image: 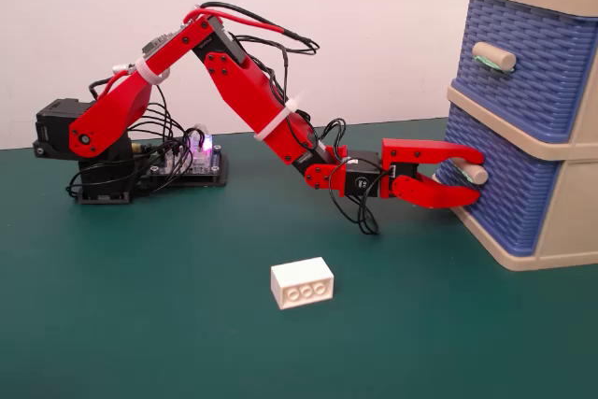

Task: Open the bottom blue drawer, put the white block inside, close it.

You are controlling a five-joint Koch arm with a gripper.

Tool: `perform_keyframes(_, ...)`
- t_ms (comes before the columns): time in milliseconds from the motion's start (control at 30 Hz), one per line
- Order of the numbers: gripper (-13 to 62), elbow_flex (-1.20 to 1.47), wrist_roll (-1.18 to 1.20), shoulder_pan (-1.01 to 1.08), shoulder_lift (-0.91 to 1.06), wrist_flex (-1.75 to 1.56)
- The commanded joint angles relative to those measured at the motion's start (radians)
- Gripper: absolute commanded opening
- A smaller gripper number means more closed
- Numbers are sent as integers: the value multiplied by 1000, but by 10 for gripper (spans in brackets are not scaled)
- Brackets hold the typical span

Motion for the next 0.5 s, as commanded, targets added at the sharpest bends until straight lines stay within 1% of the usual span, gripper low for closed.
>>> perform_keyframes(0, -81, -37, -9, -20, 49, 41)
perform_keyframes(300, -82, 35, -6, -15, 114, 44)
perform_keyframes(467, -82, 206, 5, -15, 242, 43)
